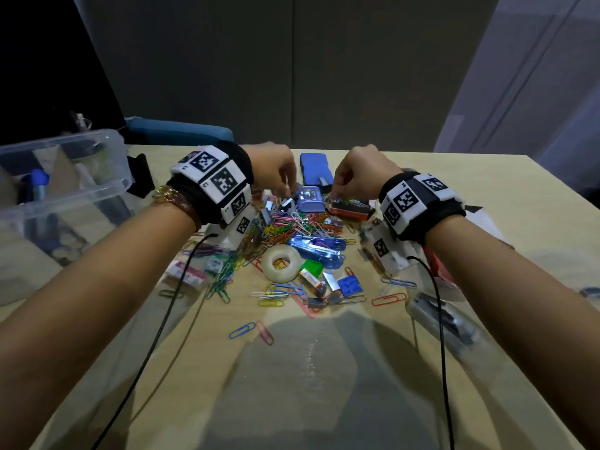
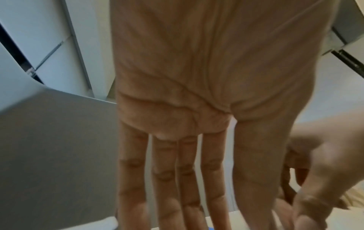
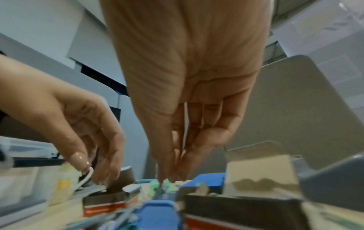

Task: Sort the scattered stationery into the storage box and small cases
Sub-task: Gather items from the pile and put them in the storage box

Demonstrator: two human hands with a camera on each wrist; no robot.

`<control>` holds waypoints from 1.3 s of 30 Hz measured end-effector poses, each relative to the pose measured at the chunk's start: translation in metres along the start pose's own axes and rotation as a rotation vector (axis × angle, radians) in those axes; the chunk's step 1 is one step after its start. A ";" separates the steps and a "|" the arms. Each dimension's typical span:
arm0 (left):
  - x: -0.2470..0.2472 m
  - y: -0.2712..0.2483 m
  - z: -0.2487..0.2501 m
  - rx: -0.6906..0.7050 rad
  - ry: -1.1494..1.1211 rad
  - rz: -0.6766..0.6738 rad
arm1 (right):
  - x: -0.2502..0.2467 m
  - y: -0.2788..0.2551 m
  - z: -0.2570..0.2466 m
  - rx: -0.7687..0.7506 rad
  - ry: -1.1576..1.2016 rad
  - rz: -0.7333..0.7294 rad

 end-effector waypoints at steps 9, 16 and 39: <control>0.050 -0.022 -0.017 -0.131 0.039 -0.206 | 0.044 -0.005 -0.068 0.023 -0.131 -0.405; 0.052 -0.017 -0.021 -0.146 0.047 -0.153 | 0.057 0.000 -0.060 0.058 0.138 -0.377; 0.016 -0.015 -0.027 -0.219 -1.021 -0.002 | -0.002 -0.009 -0.011 0.036 0.920 -0.196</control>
Point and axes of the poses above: each hand's wrist, its own y-axis towards the middle knuckle, its own x-axis out of the palm, z = x × y, the point moved 8 cm from there along y, towards the middle knuckle, and after that the axes turned 7 degrees about -x, right-handed, at the moved point
